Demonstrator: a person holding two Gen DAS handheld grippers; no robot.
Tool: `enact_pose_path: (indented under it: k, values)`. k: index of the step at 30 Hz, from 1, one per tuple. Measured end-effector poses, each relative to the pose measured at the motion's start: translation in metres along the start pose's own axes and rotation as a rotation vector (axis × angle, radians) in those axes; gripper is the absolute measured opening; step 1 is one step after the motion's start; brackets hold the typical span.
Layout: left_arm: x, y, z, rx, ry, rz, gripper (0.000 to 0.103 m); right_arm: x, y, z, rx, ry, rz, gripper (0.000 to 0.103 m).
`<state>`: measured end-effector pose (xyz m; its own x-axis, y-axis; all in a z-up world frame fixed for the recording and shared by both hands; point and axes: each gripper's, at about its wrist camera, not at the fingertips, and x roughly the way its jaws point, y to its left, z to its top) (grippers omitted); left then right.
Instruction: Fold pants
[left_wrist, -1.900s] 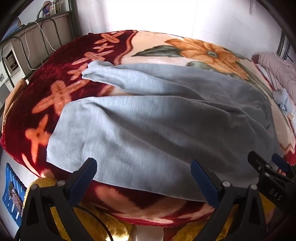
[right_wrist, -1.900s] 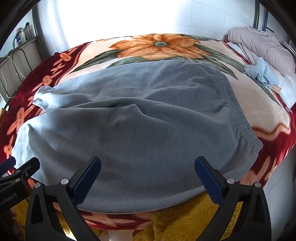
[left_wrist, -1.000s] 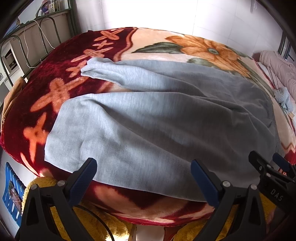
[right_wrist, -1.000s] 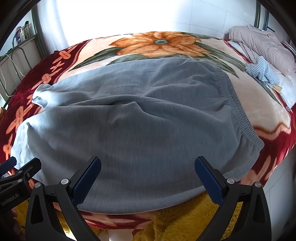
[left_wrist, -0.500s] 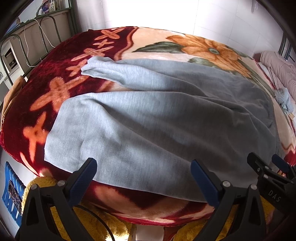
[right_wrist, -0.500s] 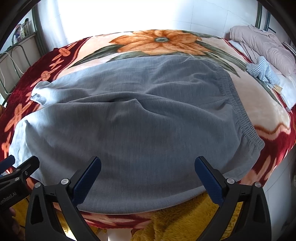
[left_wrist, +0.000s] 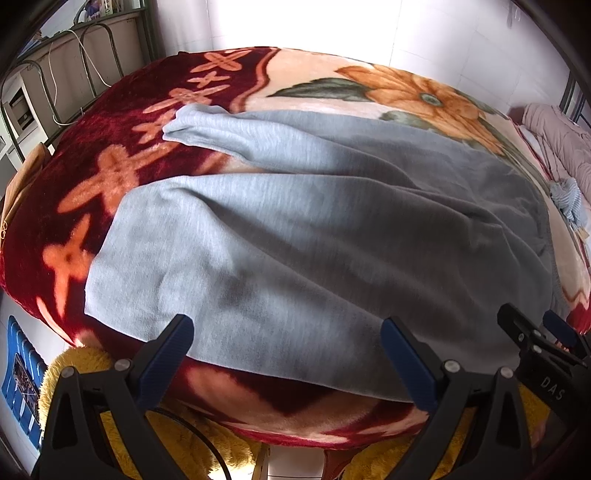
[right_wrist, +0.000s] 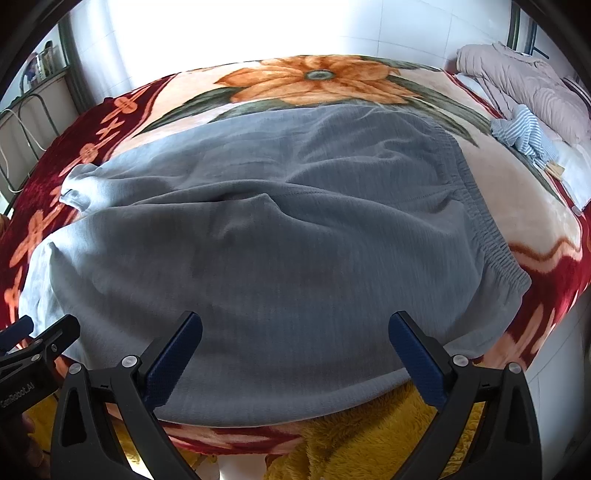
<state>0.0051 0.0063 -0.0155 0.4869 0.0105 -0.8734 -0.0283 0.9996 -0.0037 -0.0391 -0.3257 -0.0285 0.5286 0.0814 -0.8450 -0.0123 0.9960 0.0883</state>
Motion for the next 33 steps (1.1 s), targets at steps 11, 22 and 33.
enact_pose_path:
  k: [11,22,33]
  values:
    - [0.002,0.001,0.001,-0.007,0.011,0.001,0.103,0.003,-0.001,0.000,0.011,0.011,0.007,0.103]
    - [0.001,0.003,0.007,-0.002,0.019,0.006,0.103,0.005,-0.001,0.002,0.008,0.024,0.015,0.103]
    - [0.001,0.032,0.048,-0.009,-0.007,0.050,0.103,-0.001,-0.021,0.042,0.010,-0.014,-0.010,0.103]
